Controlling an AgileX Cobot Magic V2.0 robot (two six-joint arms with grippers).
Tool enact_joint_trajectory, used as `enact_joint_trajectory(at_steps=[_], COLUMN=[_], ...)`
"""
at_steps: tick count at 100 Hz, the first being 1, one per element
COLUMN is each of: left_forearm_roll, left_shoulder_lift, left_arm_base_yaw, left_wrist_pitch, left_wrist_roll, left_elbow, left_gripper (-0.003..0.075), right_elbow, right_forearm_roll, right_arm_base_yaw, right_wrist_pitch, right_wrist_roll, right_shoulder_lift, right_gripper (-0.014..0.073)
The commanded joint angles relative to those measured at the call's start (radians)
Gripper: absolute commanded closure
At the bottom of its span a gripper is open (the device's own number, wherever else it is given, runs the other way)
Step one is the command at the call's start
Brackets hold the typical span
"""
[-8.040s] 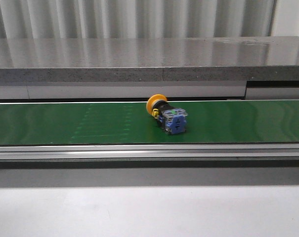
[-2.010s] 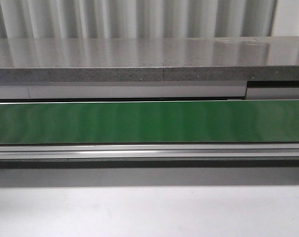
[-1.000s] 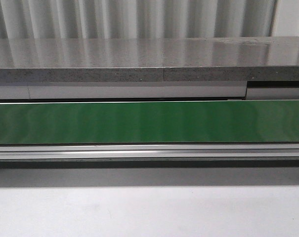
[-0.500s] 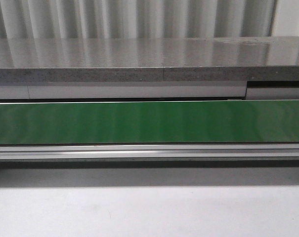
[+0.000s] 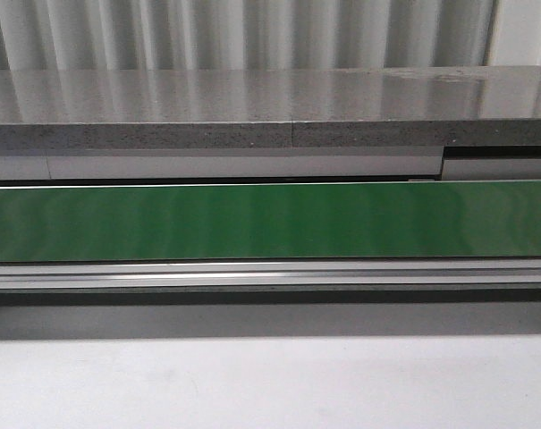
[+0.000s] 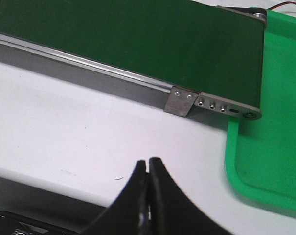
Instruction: Move button from right to left
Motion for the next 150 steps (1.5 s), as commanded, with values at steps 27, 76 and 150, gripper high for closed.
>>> enact_joint_trajectory(at_steps=[27,76,150], left_forearm_roll=[0.002,0.002,0.002], left_shoulder_lift=[-0.037,-0.037,-0.037], left_arm_base_yaw=[-0.004,-0.004,-0.004], left_wrist_pitch=[-0.083,-0.083,-0.083], left_wrist_roll=[-0.014,-0.014,-0.014], left_elbow=[0.026,0.026,0.026], left_gripper=[0.0740,0.0740,0.0740], right_elbow=[-0.026,-0.026,0.335], right_forearm_roll=[0.005,0.005,-0.144], right_arm_base_yaw=[0.001,0.001,-0.085], right_wrist_pitch=[-0.059,-0.059,-1.039], right_wrist_roll=[-0.005,-0.005,0.302], right_shoulder_lift=[0.009,0.009,-0.128], right_gripper=[0.0660,0.0660,0.0660])
